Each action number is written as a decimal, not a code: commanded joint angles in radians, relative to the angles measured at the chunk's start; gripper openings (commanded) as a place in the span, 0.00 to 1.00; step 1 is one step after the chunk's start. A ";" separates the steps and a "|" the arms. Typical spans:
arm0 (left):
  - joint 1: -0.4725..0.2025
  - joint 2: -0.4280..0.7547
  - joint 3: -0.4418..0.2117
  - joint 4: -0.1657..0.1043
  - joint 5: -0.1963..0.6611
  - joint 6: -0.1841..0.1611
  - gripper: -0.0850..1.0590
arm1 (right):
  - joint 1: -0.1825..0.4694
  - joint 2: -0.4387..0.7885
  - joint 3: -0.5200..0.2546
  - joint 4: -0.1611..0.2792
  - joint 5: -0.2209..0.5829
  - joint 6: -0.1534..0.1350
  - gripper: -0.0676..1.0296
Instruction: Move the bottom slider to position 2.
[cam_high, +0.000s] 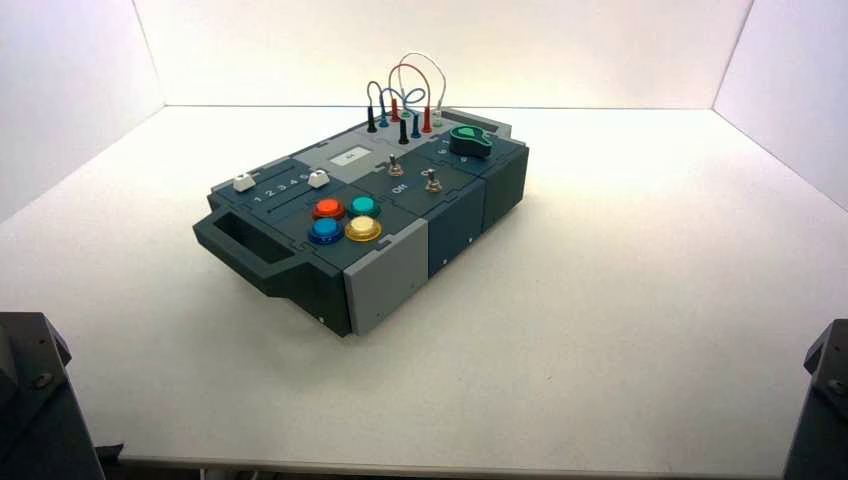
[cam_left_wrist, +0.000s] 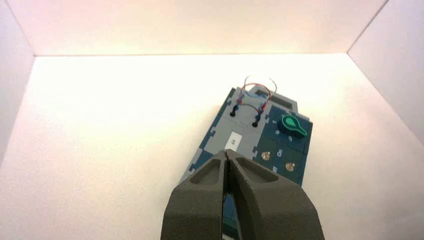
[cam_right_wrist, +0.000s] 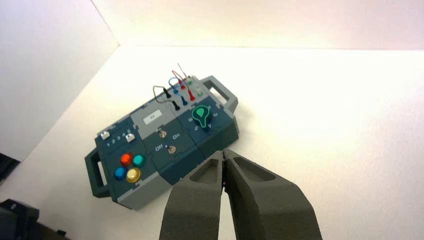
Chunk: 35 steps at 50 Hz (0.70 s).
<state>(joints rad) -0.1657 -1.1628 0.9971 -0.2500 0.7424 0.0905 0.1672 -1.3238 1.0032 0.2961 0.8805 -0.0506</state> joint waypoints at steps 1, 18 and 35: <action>-0.028 0.044 -0.041 0.002 -0.011 0.006 0.05 | 0.003 0.074 -0.048 0.006 -0.017 0.005 0.04; -0.064 0.095 -0.054 0.008 -0.012 0.006 0.05 | 0.015 0.314 -0.147 0.008 -0.018 -0.002 0.04; -0.066 0.098 -0.025 0.028 0.003 0.006 0.05 | 0.204 0.646 -0.281 0.008 -0.055 -0.005 0.04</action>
<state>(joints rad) -0.2270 -1.0753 0.9802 -0.2286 0.7409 0.0920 0.3298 -0.7363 0.7793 0.2976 0.8498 -0.0522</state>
